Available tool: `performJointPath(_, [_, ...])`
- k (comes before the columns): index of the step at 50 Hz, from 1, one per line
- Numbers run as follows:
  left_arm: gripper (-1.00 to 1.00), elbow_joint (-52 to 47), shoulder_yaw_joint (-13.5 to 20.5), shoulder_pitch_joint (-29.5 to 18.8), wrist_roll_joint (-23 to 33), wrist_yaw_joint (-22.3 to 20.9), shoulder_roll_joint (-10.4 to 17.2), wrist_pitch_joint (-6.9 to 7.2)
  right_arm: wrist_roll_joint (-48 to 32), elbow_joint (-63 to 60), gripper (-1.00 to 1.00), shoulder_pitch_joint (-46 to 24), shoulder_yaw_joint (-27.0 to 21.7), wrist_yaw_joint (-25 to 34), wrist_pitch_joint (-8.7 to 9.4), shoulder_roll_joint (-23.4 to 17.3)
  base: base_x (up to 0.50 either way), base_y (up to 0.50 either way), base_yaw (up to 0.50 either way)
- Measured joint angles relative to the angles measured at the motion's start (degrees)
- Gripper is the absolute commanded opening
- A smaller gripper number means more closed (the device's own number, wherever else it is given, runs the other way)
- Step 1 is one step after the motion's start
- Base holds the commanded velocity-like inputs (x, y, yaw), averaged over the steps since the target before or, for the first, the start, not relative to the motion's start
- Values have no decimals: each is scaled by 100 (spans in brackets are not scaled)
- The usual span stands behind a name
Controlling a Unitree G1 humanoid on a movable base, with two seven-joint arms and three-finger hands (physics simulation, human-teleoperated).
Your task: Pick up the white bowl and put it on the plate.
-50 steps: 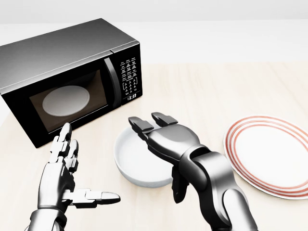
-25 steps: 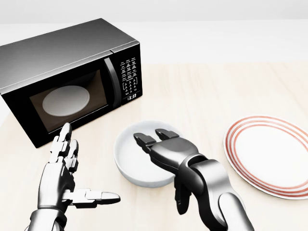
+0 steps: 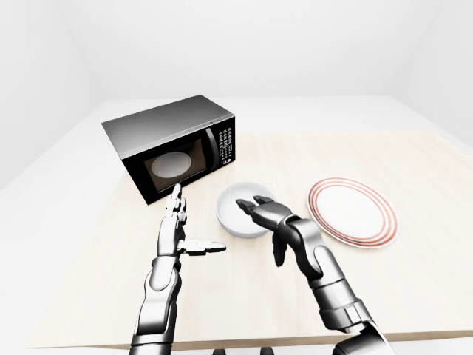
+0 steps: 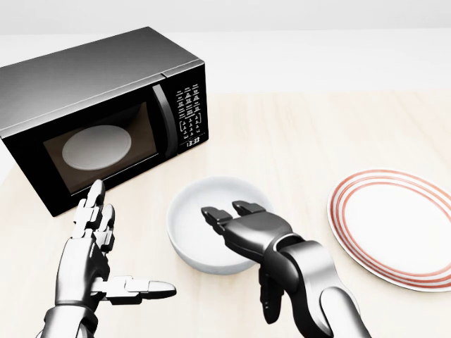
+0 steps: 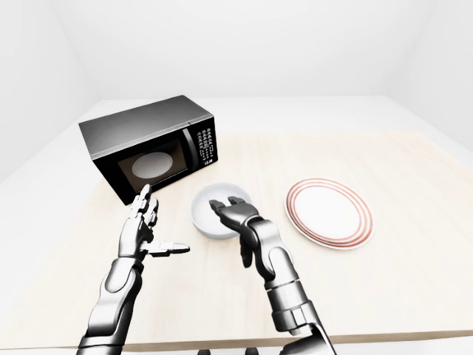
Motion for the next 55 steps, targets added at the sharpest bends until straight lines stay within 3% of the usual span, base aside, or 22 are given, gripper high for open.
performJointPath(55, [100,0,0,0,0,0,0,0,-142,468,100,89,24,0,0,-48,0,0,0])
